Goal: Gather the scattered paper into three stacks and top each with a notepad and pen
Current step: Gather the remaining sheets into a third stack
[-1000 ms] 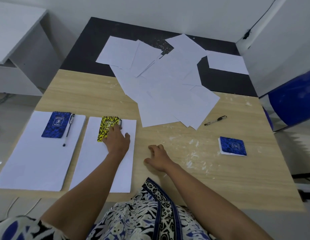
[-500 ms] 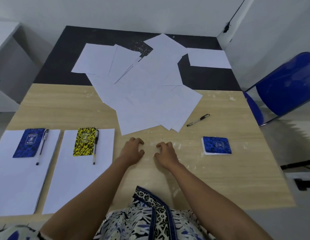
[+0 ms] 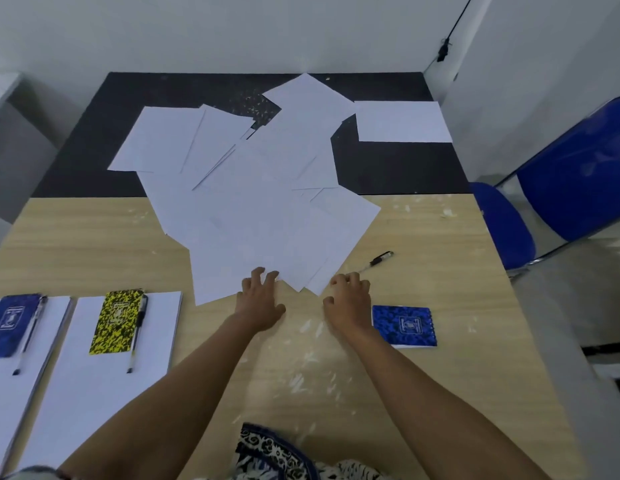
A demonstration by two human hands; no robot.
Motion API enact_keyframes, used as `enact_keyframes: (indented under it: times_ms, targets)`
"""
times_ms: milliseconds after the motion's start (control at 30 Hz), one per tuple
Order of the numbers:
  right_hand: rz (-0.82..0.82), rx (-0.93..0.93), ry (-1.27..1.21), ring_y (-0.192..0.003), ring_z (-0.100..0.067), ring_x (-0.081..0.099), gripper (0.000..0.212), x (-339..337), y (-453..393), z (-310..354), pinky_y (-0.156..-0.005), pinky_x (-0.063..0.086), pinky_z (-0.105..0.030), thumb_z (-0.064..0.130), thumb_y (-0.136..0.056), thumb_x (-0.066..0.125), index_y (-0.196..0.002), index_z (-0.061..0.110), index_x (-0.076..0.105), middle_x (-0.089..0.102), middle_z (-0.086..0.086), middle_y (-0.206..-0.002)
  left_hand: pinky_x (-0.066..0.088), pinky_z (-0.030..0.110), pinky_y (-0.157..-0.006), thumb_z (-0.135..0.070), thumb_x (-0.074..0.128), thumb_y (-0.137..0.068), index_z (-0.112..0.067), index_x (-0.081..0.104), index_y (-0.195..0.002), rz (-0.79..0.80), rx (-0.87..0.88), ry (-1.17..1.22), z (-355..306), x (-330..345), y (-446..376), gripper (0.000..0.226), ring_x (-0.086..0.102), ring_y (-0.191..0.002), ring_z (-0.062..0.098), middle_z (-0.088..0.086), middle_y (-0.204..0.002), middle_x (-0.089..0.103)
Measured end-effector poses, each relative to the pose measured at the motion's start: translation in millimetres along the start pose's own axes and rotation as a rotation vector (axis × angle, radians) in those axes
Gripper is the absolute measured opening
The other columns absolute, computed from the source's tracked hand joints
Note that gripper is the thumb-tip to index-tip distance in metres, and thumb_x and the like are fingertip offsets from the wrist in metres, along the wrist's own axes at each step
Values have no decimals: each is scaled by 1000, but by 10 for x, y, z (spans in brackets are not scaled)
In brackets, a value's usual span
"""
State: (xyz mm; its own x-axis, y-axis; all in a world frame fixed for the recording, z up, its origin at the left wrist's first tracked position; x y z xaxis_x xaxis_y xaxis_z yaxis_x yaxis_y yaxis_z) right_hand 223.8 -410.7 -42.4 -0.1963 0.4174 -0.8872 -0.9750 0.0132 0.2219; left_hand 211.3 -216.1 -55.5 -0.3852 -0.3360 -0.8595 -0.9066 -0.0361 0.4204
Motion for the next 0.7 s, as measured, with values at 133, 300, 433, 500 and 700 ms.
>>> enact_keyframes:
  times_ms: [133,300,433,500,700]
  targets:
    - [21,-79,74,-120,-28,33,47,-19,-201,14,-95,37,-36,24,-87,51,-133,19,46,43,-3,-135,19,53,-114,-44,61,-88,-28,1,-154,127,-39,-44,-23,143,-90,90,-5,-148,30,0,-161,-14]
    - [170,-53,158,-138,-34,12,66,183,-428,90,-109,20,-46,49,-93,41,-150,25,18,14,-9,-157,26,50,-112,-51,63,-84,-30,13,-152,128,-48,-16,60,159,-119,87,6,-147,26,-5,-161,1]
    - [287,-46,187,-144,-39,-8,74,369,-500,210,-113,4,-54,61,-92,36,-153,30,7,-11,-12,-160,37,47,-106,-44,66,-84,-24,30,-146,-33,-113,193,272,-121,-251,74,29,-133,28,3,-149,26]
    - [295,-52,200,-145,-39,-9,79,398,-504,235,-113,1,-57,64,-89,39,-153,31,6,-13,-12,-160,33,49,-107,-43,66,-85,-22,28,-147,-110,-203,211,467,-252,-309,76,27,-135,32,7,-151,20]
    - [229,-90,171,-146,-33,-1,73,373,-570,276,-112,-2,-58,64,-82,48,-146,37,26,-3,-4,-161,13,56,-114,-66,57,-81,-27,-7,-153,44,-337,59,885,-103,-394,104,-12,-147,33,6,-159,-20]
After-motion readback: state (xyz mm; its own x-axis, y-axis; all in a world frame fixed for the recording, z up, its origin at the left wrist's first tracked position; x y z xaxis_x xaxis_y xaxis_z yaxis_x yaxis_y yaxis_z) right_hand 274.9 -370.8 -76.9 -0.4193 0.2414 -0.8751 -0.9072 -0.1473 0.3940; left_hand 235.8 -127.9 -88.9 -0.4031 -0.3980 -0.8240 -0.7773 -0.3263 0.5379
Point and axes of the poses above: each hand's wrist, its own y-axis away from the middle knuckle, its own x-axis out of the palm, z = x × y, the point moved 9 cm from there along -y, towards the middle knuckle
